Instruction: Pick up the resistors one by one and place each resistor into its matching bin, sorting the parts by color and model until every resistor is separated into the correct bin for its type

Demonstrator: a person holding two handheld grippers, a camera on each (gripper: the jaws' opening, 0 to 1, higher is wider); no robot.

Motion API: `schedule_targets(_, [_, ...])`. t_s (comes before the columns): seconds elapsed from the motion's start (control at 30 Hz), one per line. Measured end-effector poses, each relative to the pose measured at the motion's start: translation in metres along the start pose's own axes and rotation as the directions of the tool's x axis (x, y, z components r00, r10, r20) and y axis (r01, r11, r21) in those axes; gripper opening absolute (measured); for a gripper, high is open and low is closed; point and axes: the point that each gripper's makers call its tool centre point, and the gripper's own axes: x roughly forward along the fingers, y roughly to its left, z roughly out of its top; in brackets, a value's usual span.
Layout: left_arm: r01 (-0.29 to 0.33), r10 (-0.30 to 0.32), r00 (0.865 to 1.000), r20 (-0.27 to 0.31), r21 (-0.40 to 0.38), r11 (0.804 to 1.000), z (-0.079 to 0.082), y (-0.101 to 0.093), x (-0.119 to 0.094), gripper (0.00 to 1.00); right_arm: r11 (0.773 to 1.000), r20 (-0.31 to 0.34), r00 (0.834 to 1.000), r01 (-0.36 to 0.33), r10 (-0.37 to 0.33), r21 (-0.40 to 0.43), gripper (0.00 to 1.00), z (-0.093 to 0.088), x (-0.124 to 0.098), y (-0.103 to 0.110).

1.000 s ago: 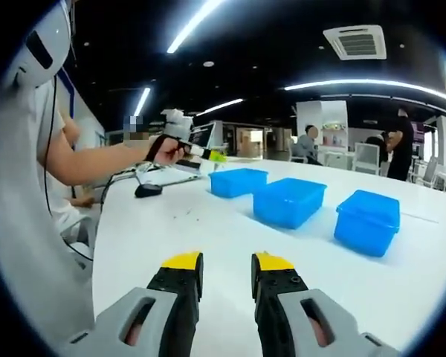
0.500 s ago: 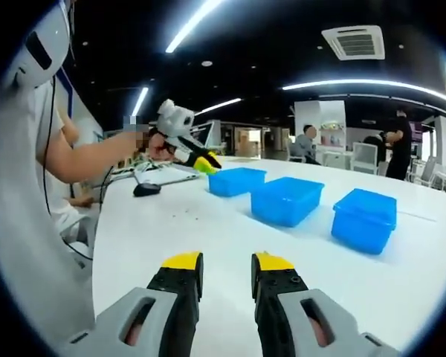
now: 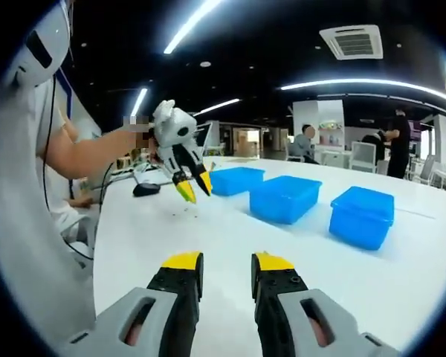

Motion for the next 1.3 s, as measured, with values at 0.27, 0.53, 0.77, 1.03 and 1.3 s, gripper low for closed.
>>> schedule_targets(0.27, [0.066, -0.075, 0.987, -0.144, -0.066, 0.996, -0.022, -0.008, 0.012, 0.2, 1.0, 0.006, 1.0, 0.013, -0.013, 0.007, 0.28, -0.001, -0.004, -0.004])
schedule_targets(0.53, [0.168, -0.133, 0.964, -0.228, 0.144, 0.975, -0.024, -0.025, 0.018, 0.21, 1.0, 0.009, 1.0, 0.015, -0.015, 0.01, 0.28, -0.003, -0.005, -0.006])
schedule_targets(0.77, [0.245, -0.113, 0.923, -0.368, 0.335, 0.91, -0.032, -0.02, 0.02, 0.17, 1.0, 0.011, 1.0, 0.017, -0.017, 0.014, 0.28, -0.003, -0.006, -0.008])
schedule_targets(1.03, [0.348, -0.154, 0.884, -0.442, 0.401, 0.848, -0.03, -0.021, 0.026, 0.15, 0.999, 0.007, 1.0, 0.027, -0.027, 0.024, 0.28, -0.008, -0.008, -0.011])
schedule_targets(1.3, [0.439, -0.208, 0.842, -0.498, 0.408, 0.801, -0.031, -0.019, 0.028, 0.13, 0.999, 0.01, 0.999, 0.032, -0.033, 0.026, 0.27, -0.009, -0.007, -0.011])
